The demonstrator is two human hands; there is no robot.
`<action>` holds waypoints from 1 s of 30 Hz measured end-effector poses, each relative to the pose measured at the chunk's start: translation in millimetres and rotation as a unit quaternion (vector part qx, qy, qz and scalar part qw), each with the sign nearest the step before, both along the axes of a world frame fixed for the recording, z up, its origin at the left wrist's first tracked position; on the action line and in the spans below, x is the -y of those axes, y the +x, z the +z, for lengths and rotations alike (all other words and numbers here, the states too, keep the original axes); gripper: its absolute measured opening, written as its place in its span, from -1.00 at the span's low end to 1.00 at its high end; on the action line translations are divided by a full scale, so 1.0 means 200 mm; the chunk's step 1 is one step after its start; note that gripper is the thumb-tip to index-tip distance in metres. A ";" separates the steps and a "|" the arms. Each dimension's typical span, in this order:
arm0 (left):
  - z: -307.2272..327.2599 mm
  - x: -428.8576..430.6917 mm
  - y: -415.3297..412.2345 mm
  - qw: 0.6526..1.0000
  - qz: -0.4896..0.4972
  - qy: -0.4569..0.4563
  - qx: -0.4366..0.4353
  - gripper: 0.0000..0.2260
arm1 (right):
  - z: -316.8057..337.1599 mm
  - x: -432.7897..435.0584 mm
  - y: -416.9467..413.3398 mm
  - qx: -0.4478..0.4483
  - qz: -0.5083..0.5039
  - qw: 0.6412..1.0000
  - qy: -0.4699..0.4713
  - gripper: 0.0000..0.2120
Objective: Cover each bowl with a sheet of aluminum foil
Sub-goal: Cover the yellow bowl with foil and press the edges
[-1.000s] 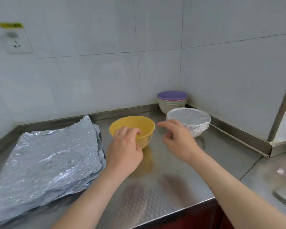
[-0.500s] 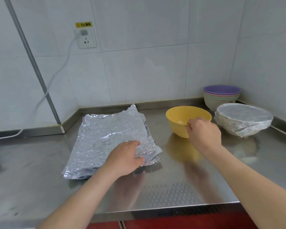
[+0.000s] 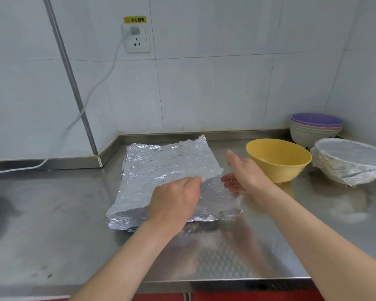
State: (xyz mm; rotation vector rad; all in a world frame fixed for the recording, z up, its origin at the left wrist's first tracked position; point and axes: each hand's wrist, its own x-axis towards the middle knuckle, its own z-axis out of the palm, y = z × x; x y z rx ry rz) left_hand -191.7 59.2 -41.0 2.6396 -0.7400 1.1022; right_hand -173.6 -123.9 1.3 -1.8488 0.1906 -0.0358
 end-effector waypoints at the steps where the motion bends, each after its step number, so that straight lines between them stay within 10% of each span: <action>1: 0.01 -0.01 -0.03 0.999 -0.023 0.006 0.026 -0.87 | 0.02 0.01 0.01 -0.021 0.006 0.999 0.032 -0.57; 5: -0.04 0.00 -0.22 0.989 -0.123 0.079 0.009 -0.85 | 0.01 0.05 0.06 -0.087 0.051 0.994 0.051 -0.69; 10: 0.06 0.00 -0.39 0.939 -0.191 0.029 -0.286 -0.67 | -0.08 0.05 0.06 -0.053 0.030 0.996 -0.068 -0.78; 19: 0.10 -0.49 0.15 0.889 0.069 -0.309 -0.331 -0.62 | -0.07 0.10 -0.03 0.066 0.074 0.995 -0.034 -0.68; 30: 0.19 -0.48 0.28 0.764 -0.013 -0.569 -0.304 -0.49 | 0.07 0.15 -0.04 0.025 0.068 0.997 0.019 -0.93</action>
